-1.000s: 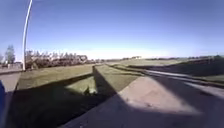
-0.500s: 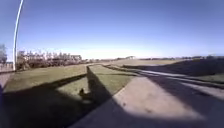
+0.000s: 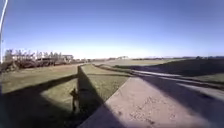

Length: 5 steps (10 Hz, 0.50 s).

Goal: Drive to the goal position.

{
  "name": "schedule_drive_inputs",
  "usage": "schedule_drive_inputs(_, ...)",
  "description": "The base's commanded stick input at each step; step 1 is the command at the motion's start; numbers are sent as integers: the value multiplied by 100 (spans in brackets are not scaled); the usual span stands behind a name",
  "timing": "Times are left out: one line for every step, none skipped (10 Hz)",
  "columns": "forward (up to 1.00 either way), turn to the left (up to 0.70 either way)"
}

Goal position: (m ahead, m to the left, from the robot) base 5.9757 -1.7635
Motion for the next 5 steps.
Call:
schedule_drive_inputs(70, -35)
schedule_drive_inputs(70, -35)
schedule_drive_inputs(70, -35)
schedule_drive_inputs(70, -35)
schedule_drive_inputs(70, -35)
